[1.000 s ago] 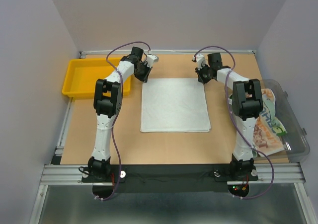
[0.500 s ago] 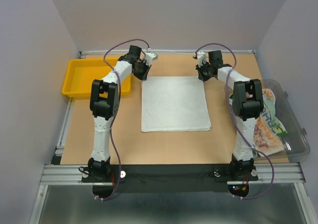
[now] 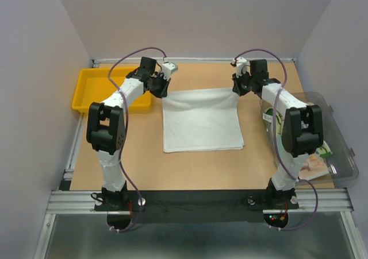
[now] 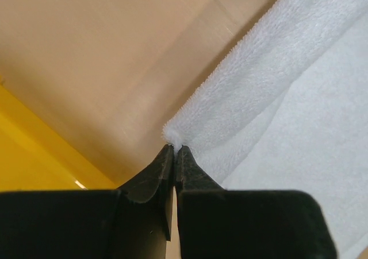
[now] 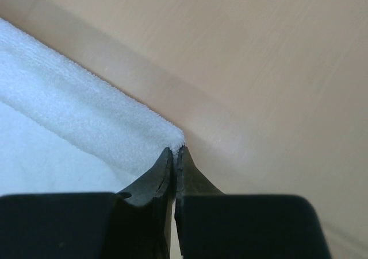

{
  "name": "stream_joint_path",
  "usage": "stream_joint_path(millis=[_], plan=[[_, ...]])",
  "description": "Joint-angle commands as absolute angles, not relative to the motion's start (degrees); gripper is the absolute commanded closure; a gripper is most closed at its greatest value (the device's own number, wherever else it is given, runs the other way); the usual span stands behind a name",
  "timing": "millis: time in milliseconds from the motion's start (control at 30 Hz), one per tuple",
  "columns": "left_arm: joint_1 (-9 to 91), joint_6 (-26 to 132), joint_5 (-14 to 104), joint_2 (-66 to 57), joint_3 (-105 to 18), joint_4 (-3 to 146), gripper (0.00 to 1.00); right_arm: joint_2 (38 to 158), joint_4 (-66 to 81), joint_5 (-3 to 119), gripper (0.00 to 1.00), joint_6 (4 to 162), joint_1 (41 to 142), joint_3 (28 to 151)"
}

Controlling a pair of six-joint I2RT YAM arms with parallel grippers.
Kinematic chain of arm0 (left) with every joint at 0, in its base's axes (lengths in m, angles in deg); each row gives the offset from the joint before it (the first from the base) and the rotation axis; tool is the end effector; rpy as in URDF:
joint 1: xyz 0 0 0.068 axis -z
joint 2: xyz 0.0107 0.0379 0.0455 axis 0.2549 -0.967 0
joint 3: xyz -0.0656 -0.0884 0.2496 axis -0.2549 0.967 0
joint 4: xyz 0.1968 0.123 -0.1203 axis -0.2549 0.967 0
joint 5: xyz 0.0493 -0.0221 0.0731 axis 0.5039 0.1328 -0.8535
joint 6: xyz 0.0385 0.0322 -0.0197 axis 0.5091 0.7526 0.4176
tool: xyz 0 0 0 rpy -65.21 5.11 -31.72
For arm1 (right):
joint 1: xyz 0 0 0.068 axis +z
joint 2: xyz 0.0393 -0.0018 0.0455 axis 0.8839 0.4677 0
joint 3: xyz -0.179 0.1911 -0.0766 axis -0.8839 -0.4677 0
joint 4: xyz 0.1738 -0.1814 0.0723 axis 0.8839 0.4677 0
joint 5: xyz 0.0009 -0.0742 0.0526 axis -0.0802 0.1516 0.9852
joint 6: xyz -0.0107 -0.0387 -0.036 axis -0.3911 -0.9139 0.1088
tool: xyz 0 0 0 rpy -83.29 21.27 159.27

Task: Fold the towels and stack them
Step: Fold the towel

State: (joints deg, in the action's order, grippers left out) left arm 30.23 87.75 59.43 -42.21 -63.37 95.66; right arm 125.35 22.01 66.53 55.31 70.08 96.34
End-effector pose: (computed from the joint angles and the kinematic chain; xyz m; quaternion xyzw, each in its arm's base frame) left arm 0.4321 -0.1338 0.2510 0.3733 0.8220 -0.1530 0.4018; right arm 0.4261 0.0694 0.2387 -0.2805 0.8589 0.0787 0.4212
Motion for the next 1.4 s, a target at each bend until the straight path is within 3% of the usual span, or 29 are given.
stream_joint_path(millis=[0, 367, 700, 1367], plan=[[31.2, 85.0, 59.9, -33.6, -56.9, 93.6, 1.00, 117.8, 20.5, 67.2, 0.99, 58.0, 69.8, 91.5], [36.2, 73.7, 57.5, -17.3, -33.9, 86.9, 1.00, 101.9, 20.6, 69.5, 0.99, 69.4, 69.8, 73.7], [37.4, 62.7, 54.1, -10.5, -22.0, 83.8, 1.00, 94.6, 20.9, 71.4, 1.00, 81.4, 69.8, 64.6], [38.8, 57.9, 49.7, -11.5, -20.9, 84.1, 1.00, 93.2, 21.6, 66.7, 1.00, 85.2, 69.7, 59.7]])
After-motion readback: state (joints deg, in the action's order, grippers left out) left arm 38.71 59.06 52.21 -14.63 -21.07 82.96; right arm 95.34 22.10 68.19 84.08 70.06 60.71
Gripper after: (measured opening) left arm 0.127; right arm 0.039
